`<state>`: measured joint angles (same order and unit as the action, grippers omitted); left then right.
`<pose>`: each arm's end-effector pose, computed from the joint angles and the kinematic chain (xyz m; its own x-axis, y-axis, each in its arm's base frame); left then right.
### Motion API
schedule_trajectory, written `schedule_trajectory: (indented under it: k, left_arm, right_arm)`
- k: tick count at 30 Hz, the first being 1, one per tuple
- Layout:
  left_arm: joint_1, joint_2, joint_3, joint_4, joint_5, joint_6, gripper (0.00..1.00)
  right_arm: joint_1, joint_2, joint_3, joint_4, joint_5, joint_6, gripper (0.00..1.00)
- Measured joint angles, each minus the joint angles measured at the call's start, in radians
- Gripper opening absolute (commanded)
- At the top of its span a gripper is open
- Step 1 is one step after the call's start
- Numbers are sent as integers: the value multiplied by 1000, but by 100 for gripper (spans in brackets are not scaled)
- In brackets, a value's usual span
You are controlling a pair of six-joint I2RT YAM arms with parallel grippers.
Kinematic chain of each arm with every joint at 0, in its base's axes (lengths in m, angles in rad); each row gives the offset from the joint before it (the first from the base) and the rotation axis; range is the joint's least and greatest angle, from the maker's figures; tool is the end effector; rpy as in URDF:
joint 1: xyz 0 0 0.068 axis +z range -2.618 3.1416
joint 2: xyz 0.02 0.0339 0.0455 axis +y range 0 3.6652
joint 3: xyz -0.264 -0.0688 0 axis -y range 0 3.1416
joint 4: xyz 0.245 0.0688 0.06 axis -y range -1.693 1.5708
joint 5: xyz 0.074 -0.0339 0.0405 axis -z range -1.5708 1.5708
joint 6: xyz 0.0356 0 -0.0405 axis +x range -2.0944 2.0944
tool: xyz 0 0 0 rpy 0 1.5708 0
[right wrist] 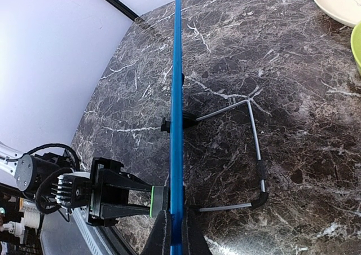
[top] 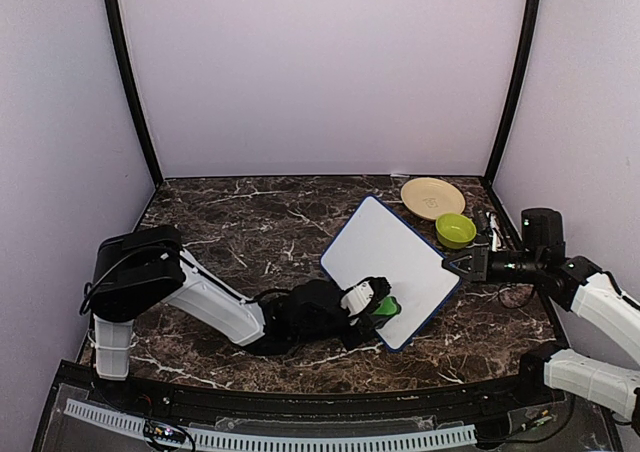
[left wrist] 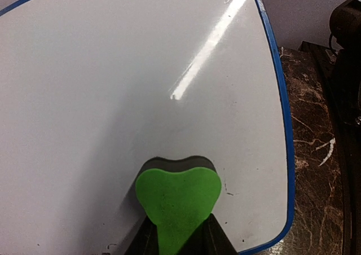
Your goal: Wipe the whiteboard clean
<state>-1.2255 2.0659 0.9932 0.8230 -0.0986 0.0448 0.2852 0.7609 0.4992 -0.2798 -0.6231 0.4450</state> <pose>0.1459 -0.3952 0.1322 -0.0431 0.2514 -0.9669 0.9070 0.4157 0.0677 0.1565 0.0675 0.2371 -0.7513 0.1440 -0.6440 -0.4265 0.6388 0.6404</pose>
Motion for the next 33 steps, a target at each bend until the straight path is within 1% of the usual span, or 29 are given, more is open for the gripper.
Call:
schedule_trajectory:
  k: [5,13,18,22,25,28,33]
  left_arm:
    - [38,-4,-17,13,17,-35,0]
    - [213,-22,-40,19,39,-91,0]
    - [262,-22,-40,13,39,-102,0]
    - [258,-22,-40,13,38,-98,0]
    - [231,-22,-36,6,14,-61,0]
    - [197,-22,-27,0,-21,-27,0]
    - [111,-19,5,-14,-23,18,0]
  right_arm:
    - [0,0,0,0,3,1,0]
    - [0,0,0,3,8,0,0]
    - [0,0,0,3,8,1,0]
    - [0,0,0,3,7,1,0]
    - [0,0,0,2,7,1,0]
    - [0,-1,0,2,7,1,0]
    - [0,-1,0,2,7,1,0]
